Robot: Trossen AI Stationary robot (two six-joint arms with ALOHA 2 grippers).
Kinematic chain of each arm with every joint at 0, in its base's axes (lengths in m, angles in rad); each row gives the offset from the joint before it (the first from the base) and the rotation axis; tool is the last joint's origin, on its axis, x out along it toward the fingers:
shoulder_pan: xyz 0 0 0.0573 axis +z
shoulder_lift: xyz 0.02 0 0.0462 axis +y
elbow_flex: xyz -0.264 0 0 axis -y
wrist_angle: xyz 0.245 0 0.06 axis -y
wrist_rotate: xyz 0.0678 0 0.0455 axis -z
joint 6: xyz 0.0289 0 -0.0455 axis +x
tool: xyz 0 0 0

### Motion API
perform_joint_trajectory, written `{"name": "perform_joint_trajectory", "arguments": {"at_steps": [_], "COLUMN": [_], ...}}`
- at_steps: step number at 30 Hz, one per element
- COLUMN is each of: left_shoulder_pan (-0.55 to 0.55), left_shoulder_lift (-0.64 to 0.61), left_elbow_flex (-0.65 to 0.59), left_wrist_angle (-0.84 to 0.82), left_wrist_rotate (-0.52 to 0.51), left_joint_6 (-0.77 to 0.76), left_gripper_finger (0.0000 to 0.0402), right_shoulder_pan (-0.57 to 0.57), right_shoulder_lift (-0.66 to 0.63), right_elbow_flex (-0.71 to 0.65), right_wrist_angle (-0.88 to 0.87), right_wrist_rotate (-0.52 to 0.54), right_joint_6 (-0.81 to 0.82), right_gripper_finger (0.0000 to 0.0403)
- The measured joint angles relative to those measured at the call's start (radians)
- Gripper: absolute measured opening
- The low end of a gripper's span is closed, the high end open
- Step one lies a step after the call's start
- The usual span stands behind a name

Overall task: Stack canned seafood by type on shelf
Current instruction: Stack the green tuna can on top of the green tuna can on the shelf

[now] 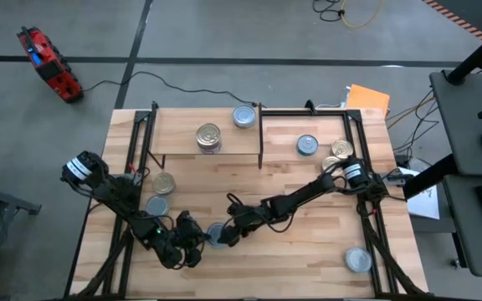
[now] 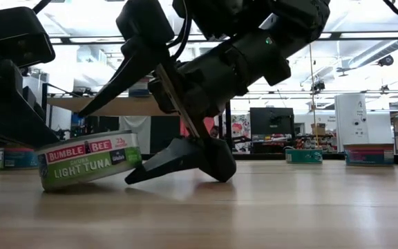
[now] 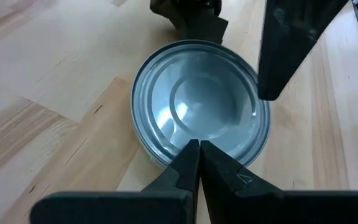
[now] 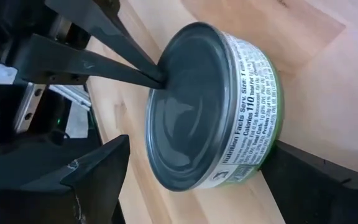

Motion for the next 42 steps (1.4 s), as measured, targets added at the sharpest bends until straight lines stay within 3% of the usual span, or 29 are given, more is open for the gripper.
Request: {"name": "perform_joint_trajectory", "arguments": {"at_steps": [5,9,22,27,35,42], "left_shoulder_pan": [0.000,0.000,-0.001,0.005,0.011,0.049], "left_shoulder_lift": [0.000,0.000,-0.029,-0.092,-0.237,-0.376], "left_elbow_flex": [0.000,0.000,0.001,0.012,0.066,0.074], "left_wrist_angle": [0.003,0.002,-0.001,-0.076,-0.391,-0.432], "left_wrist_rotate": [-0.003,-0.007,0.001,0.018,-0.006,-0.018], "left_joint_6": [0.003,0.004,0.023,0.112,0.164,0.289], "left_gripper_finger": [0.0000,0.0000,0.0000,0.0000,0.0000,0.0000], "right_shoulder_pan": [-0.002,-0.004,-0.006,-0.013,-0.036,-0.050], "right_shoulder_lift": [0.000,0.000,0.000,-0.027,-0.175,-0.367], "right_elbow_flex": [0.000,0.000,0.000,0.000,-0.003,-0.002], "right_wrist_angle": [0.005,0.004,-0.011,-0.054,-0.329,-0.425], "right_wrist_rotate": [-0.001,-0.001,-0.003,0.009,0.034,0.037], "right_joint_6": [-0.015,-0.015,0.004,-0.062,-0.155,-0.174], "right_gripper_finger": [0.0335,0.0310,0.0131,0.0132,0.0132,0.0132]}}
